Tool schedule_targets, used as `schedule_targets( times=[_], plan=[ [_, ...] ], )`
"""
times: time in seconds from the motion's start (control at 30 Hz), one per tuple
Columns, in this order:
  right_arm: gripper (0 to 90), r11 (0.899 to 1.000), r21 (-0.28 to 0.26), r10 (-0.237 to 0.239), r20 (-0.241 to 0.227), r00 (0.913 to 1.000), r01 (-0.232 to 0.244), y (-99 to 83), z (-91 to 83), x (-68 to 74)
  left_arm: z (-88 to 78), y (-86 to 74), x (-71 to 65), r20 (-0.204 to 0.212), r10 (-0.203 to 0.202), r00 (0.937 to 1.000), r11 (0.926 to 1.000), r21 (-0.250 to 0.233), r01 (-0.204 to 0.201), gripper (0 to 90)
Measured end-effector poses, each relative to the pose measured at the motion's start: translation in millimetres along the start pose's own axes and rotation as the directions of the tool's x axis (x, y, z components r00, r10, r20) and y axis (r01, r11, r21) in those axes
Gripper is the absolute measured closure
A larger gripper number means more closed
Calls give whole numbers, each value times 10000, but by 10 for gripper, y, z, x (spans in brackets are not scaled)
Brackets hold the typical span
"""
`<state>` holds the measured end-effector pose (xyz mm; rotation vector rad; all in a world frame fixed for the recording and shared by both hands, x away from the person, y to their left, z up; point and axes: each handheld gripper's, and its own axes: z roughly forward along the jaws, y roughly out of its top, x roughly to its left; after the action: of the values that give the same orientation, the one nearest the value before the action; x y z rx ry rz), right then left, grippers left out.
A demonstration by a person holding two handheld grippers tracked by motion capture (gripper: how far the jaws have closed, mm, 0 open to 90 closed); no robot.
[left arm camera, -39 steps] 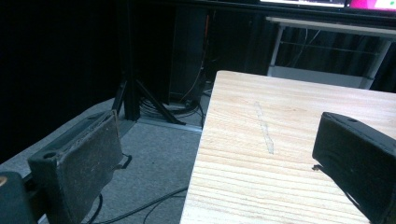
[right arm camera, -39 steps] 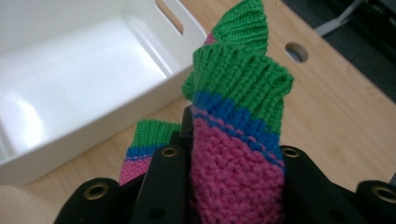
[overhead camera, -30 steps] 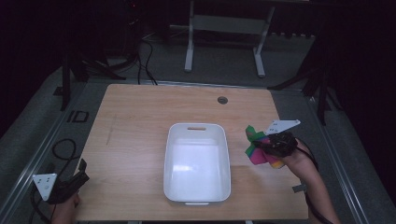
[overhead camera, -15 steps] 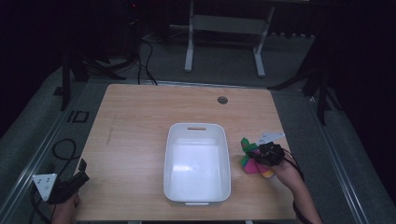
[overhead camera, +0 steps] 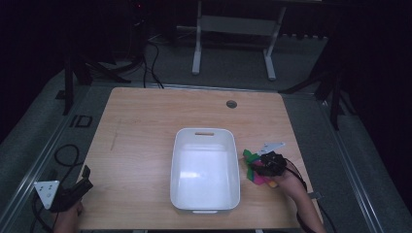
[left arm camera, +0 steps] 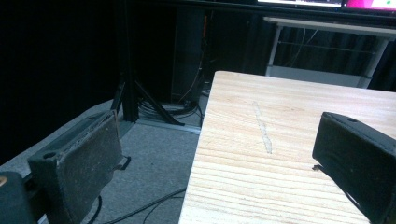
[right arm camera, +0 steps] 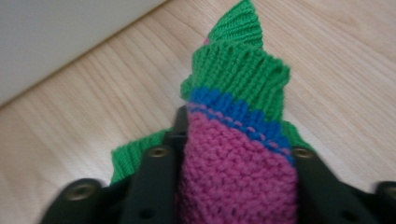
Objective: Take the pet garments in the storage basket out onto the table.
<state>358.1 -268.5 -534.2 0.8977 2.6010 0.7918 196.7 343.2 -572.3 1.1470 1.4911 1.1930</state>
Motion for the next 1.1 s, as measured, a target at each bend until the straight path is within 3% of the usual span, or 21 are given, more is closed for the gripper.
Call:
schedule_targets(
  times=[0.13,0.17,0.3,0.37,0.43,0.47,0.63,0.67,0.8,0.87,0.9,0.93,1.1],
  plan=[
    [506,9999,-148,36,-62,10000,-37,31,-80,7,2,1,0,-9,-19,10000,10000,2,19,18],
    [456,9992,-388,-16,-37,10000,15,53,-159,14,2,1,-1,-13,-26,10000,10000,1,26,18],
    [420,9960,-882,160,-46,9999,-164,78,-311,3,-1,-1,-2,-25,6,10000,10000,-13,-6,18],
    [388,9900,-1357,404,24,9992,-397,83,-466,-18,0,0,-2,-29,8,10000,10000,-4,-8,18],
    [388,9869,-1550,461,69,9989,-444,79,-515,-23,0,0,-2,-29,8,10000,10000,-4,-8,18],
    [340,9808,-1858,622,119,9980,-589,57,-609,-39,1,0,-2,-24,7,10000,10000,-3,-7,18],
    [292,9721,-2175,988,394,9943,-880,-20,-732,-89,0,-1,-5,-48,14,10000,10000,-11,-14,18],
    [265,9690,-2172,1304,441,9905,-1179,-79,-773,-132,-1,0,-5,-31,-7,10000,10000,-3,7,18],
    [228,9601,-2320,1745,598,9828,-1563,-189,-816,-206,0,0,-6,-44,-3,10000,10000,-1,3,18],
    [200,9511,-2512,2040,732,9762,-1799,-273,-850,-247,0,0,-5,-36,-6,10000,10000,-2,6,18],
    [191,9392,-2755,2376,906,9671,-2050,-361,-878,-277,1,0,-5,-38,-6,10000,10000,2,6,18],
    [191,9392,-2755,2376,906,9671,-2050,-361,-878,-277,3,0,-6,-38,-24,10000,10000,-2,24,18],
    [118,9188,-3126,2917,1258,9482,-2412,-578,-907,-306,1,0,-6,-46,-2,10000,10000,6,2,18]
  ],
)
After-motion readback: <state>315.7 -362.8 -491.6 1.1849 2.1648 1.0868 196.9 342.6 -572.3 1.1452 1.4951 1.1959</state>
